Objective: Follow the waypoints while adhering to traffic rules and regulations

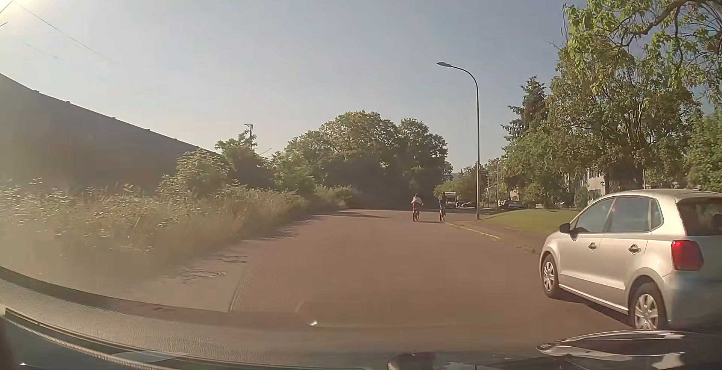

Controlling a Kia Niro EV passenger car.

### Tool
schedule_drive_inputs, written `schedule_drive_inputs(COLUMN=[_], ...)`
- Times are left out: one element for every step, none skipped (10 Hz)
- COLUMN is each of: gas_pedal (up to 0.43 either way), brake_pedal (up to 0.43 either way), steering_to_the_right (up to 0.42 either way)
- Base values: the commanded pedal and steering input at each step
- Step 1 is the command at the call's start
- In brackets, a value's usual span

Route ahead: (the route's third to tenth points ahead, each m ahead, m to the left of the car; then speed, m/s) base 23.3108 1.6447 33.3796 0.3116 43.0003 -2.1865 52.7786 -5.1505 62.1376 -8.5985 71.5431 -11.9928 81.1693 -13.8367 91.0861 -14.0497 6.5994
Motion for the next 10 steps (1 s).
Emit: schedule_drive_inputs(gas_pedal=[0.087,0.087,0.087,0.087,0.087,0.087,0.087,0.087,0.087,0.087], brake_pedal=[0.000,0.000,0.000,0.000,0.000,0.000,0.000,0.000,0.000,0.000], steering_to_the_right=[0.016,0.015,0.016,0.016,0.016,0.015,0.016,0.015,0.016,0.016])
